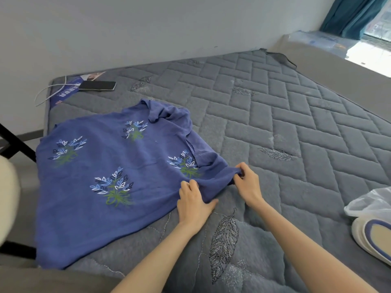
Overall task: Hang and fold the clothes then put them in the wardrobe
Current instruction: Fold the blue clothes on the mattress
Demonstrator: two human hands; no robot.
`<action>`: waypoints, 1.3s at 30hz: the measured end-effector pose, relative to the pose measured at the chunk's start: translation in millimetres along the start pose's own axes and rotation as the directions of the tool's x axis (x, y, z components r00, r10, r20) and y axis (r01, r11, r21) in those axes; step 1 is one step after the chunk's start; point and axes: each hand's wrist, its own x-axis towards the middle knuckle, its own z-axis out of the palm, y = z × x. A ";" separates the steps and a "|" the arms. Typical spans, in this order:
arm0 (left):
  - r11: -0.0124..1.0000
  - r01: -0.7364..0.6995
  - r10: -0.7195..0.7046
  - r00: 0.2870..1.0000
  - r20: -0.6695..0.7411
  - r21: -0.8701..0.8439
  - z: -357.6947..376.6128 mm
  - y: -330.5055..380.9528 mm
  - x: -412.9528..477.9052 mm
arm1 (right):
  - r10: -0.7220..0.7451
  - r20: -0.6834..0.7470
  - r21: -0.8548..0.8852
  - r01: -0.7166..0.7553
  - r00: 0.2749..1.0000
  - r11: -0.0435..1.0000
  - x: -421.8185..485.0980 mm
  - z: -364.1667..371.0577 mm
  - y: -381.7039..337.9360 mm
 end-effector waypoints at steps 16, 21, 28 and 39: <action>0.957 -0.154 0.178 0.981 0.078 -0.247 -58.3 -22.8 10.2 | -0.106 -0.069 -0.332 0.078 0.992 0.940 -2.6 -37.4 -23.3; 0.963 -0.266 0.236 0.898 0.371 0.031 -44.2 -21.5 -14.2 | 0.079 0.239 -0.655 0.100 0.968 0.749 -20.4 -38.4 -5.7; 0.937 -0.304 0.207 0.881 0.426 0.173 -37.9 -26.2 -20.3 | 0.236 0.253 -0.842 0.094 0.938 0.531 -28.1 -38.2 -11.9; 0.968 -0.236 0.223 0.964 0.143 0.080 -75.4 -47.8 38.5 | -0.213 0.345 -0.706 0.402 0.914 0.584 15.5 32.5 -49.6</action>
